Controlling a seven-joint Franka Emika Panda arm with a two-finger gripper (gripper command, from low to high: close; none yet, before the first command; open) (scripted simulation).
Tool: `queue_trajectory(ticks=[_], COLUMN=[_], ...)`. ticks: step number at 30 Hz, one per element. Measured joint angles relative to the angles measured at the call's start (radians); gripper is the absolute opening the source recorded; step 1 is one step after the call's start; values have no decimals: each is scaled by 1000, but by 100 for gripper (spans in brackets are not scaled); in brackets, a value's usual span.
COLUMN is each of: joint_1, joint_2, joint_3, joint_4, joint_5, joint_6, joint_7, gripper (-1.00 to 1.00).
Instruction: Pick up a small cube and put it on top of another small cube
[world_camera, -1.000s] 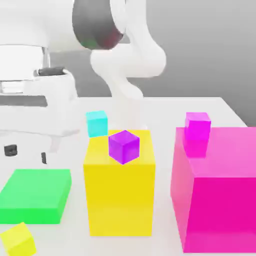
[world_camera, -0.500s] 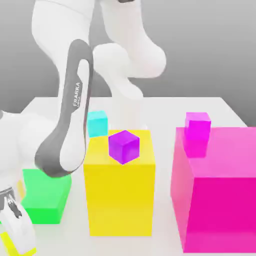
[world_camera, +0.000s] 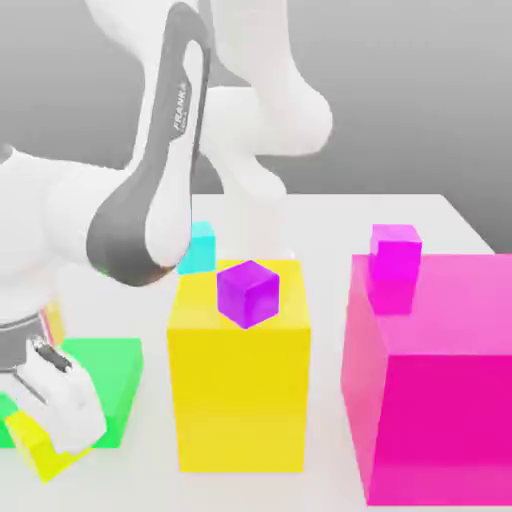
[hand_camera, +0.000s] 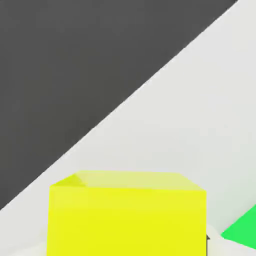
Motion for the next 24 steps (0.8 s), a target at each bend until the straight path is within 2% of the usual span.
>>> queue_trajectory(ticks=[17,21,22,24], joint_1=[183,190,189,189], joint_2=[-606,-601,-591,-591], joint_3=[141,151,151,151], joint_4=[-132,-223,-246,-246], joint_5=[-171,-183,-183,-183], joint_6=[-454,-357,-323,-323], joint_7=[-413,-440,-442,-442], gripper=[-100,-100,100,100])
